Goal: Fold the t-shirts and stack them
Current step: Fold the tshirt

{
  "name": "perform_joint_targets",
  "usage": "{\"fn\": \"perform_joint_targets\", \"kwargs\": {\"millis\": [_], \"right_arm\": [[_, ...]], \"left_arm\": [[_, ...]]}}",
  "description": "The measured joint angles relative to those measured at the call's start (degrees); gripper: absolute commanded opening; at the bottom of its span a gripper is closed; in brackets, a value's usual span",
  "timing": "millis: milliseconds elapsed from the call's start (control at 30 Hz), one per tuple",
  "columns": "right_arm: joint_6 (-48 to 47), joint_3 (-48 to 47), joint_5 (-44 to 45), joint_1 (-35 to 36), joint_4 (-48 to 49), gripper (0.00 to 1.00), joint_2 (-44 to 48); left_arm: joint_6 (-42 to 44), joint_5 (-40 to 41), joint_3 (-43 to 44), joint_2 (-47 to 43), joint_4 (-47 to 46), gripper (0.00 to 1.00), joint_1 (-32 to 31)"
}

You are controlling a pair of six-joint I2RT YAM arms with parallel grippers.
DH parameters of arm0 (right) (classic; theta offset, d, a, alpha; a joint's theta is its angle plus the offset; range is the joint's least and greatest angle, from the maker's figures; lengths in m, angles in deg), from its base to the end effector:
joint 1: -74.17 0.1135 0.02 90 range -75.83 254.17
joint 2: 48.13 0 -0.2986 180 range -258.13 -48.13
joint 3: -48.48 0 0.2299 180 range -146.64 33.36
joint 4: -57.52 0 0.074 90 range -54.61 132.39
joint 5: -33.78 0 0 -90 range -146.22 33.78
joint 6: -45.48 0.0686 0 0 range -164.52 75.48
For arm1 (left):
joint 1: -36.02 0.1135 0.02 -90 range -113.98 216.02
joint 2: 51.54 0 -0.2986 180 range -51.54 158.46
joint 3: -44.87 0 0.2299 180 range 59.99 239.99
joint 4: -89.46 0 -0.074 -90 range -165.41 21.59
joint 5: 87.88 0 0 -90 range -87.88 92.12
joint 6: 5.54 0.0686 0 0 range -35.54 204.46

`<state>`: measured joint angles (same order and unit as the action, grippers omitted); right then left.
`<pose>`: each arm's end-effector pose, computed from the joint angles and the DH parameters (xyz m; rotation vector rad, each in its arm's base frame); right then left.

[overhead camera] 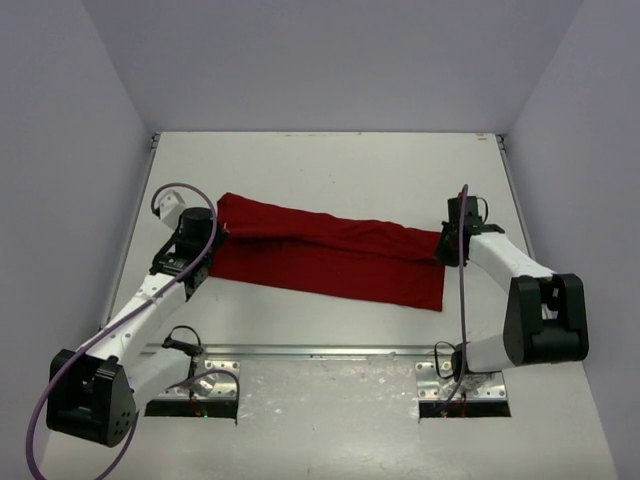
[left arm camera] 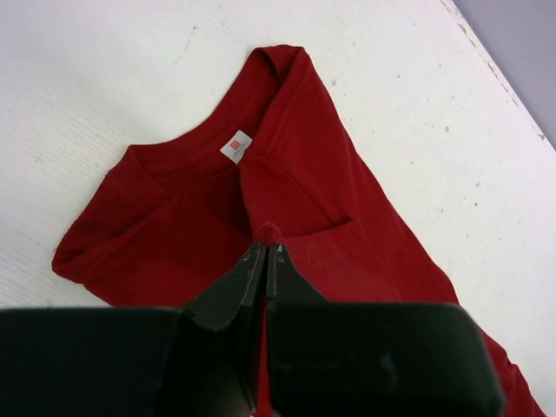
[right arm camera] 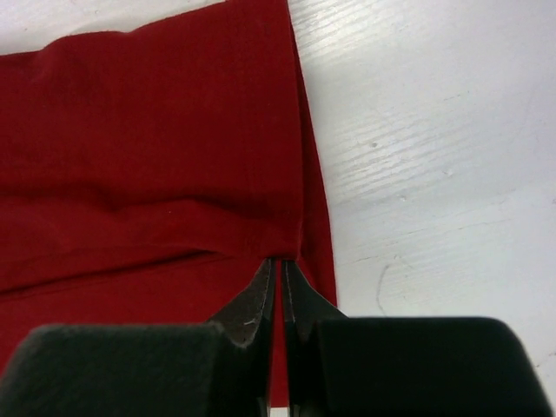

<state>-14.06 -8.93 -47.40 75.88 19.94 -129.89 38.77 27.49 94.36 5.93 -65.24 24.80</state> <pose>0.2536 -0.0030 0.1891 0.7019 2.5346 -0.0127 0.2027 -0.0102 0.2587 -0.8563 1.9086 -0.1232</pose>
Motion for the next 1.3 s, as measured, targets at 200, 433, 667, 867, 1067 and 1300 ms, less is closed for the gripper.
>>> {"fn": "perform_joint_targets", "kwargs": {"millis": [200, 433, 667, 867, 1067, 1300], "right_arm": [[0.4, 0.1, -0.3, 0.3, -0.1, 0.29, 0.7], [1.6, 0.5, -1.6, 0.4, -0.7, 0.41, 9.0], [0.8, -2.0, -3.3, 0.4, 0.5, 0.09, -1.5], [0.7, -2.1, -3.7, 0.8, 1.0, 0.10, -9.0], [0.9, -2.3, -1.2, 1.3, 0.3, 0.13, -8.7], [0.7, -6.3, 2.1, 1.4, -3.3, 0.13, -9.2]], "left_arm": [[-0.8, 1.0, -0.4, -0.4, 0.9, 0.00, 0.0], [-1.6, 1.2, -0.8, -0.7, 2.2, 0.00, 0.0], [-2.4, 1.0, -0.8, -2.5, 3.4, 0.00, 0.0], [-2.8, -0.1, -0.8, -4.4, 5.2, 0.00, 0.0], [-3.8, 0.0, -1.3, -6.3, 7.6, 0.00, 0.0], [-6.6, 1.2, -6.8, -10.4, 9.9, 0.00, 0.0]]}}
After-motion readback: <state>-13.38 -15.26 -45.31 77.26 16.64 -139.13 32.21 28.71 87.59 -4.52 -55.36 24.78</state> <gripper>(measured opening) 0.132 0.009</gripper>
